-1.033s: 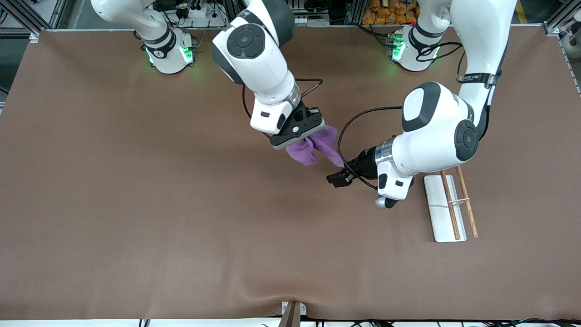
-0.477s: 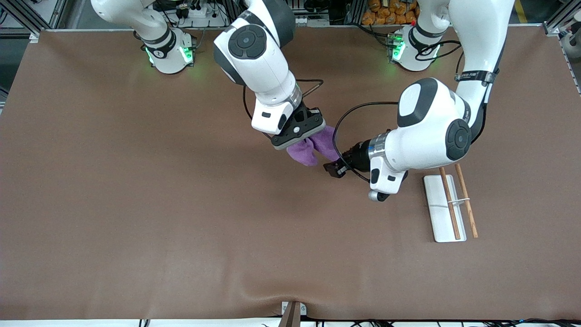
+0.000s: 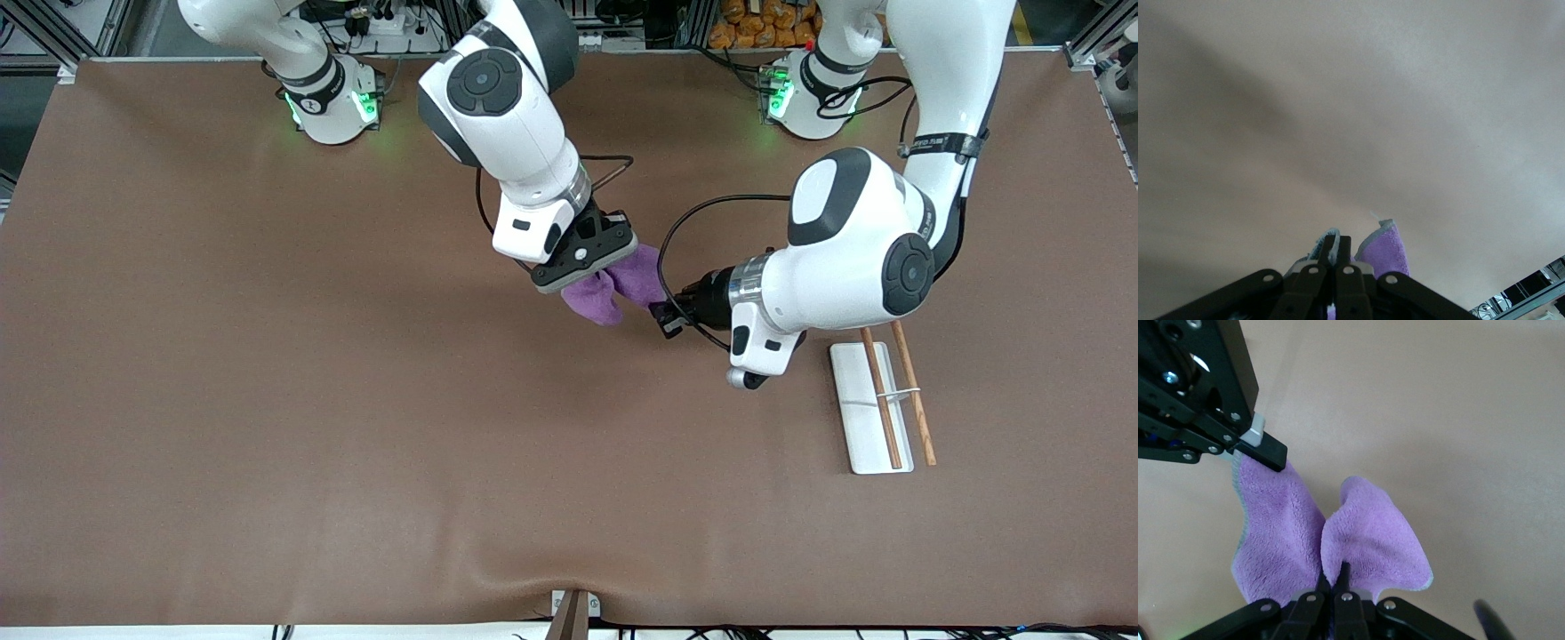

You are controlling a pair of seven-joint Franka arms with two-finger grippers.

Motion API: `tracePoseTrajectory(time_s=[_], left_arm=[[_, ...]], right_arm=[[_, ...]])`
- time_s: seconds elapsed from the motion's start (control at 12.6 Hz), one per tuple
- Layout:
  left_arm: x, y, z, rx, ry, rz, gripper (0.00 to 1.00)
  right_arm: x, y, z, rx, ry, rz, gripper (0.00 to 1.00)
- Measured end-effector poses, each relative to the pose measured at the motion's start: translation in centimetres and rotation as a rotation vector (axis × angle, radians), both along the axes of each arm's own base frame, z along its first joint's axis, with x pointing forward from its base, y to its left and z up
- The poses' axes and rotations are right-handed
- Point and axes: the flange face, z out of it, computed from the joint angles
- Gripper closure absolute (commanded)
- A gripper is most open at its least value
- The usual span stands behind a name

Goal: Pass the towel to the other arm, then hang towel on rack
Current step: 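Open the right gripper and withdraw it while the left gripper holds the towel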

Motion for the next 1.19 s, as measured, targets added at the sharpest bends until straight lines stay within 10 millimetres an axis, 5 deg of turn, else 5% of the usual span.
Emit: tracePoseTrajectory(time_s=[0.16, 0.24, 0.32, 0.71, 0.95, 1.19], left_arm=[[0.2, 0.4, 1.4, -0.005, -0.023, 0.008, 1.00], [0.3, 1.0, 2.7, -0.009, -0.044, 0.016, 1.00], [0.5, 1.8, 4.3, -0.014, -0.069, 0.030, 1.00], [0.9, 3.9, 8.8, -0.033, -0.139, 0.061, 1.00], [1.8, 5.7, 8.8, -0.027, -0.172, 0.045, 1.00], [4.1, 10.6, 7.1, -0.007, -0.247, -0.032, 1.00]], right_arm=[[0.0, 0.0, 0.0, 0.001, -0.001, 0.000, 1.00], [0.0, 0.0, 0.0, 0.001, -0.001, -0.001, 0.44], [0.1, 0.0, 0.1, 0.003, -0.004, -0.002, 0.00], [0.4, -0.3, 0.2, 0.003, -0.010, -0.010, 0.00], [0.7, -0.7, 0.1, -0.002, -0.008, -0.015, 0.00], [2.5, -3.0, -0.4, -0.029, 0.012, -0.052, 0.00]])
